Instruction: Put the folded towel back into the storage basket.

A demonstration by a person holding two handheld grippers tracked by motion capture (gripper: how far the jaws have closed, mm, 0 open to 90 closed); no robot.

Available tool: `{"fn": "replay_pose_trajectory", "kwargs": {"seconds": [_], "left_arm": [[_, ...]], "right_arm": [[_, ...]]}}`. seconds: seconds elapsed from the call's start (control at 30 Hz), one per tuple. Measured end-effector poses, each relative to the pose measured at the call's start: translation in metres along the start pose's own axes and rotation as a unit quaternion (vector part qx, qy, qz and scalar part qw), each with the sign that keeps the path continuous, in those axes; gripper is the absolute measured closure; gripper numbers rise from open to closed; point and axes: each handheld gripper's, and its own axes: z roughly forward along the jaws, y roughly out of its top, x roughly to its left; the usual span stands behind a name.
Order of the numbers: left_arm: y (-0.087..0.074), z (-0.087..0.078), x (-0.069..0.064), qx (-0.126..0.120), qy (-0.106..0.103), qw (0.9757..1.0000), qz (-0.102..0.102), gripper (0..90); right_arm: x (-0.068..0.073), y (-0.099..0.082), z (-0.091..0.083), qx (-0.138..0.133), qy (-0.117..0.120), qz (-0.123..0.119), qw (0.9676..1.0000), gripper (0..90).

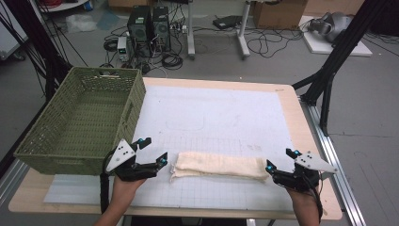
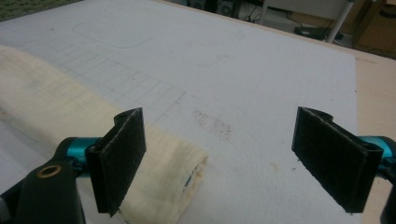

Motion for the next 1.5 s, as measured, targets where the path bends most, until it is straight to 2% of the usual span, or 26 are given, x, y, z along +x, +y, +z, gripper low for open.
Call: {"fn": "replay_pose_trajectory", "kwargs": {"seconds": [0.27,0.63,1.1,1.3,1.5], "left_arm": [[0.001,0.000,-0.001,0.002,-0.012,0.9999,-0.002,18.0],[0.001,0.004,-0.003,0.019,-0.019,0.9996,-0.001,19.6],[0.001,0.008,-0.007,0.026,-0.032,0.9991,-0.003,19.7],[0.006,0.007,-0.010,0.026,-0.040,0.9988,-0.003,19.8],[0.015,0.011,-0.016,0.032,-0.058,0.9978,-0.002,19.8]], "right_arm": [[0.000,0.000,-0.001,-0.001,-0.005,0.003,1.0000,16.1],[0.001,0.000,0.000,0.006,0.001,0.009,0.9999,16.2],[0.000,-0.001,-0.001,0.006,0.000,0.009,0.9999,16.1],[0.000,-0.001,-0.001,0.006,0.000,0.008,0.9999,16.1],[0.001,-0.001,0.000,0.009,0.002,0.007,0.9999,16.1]]}}
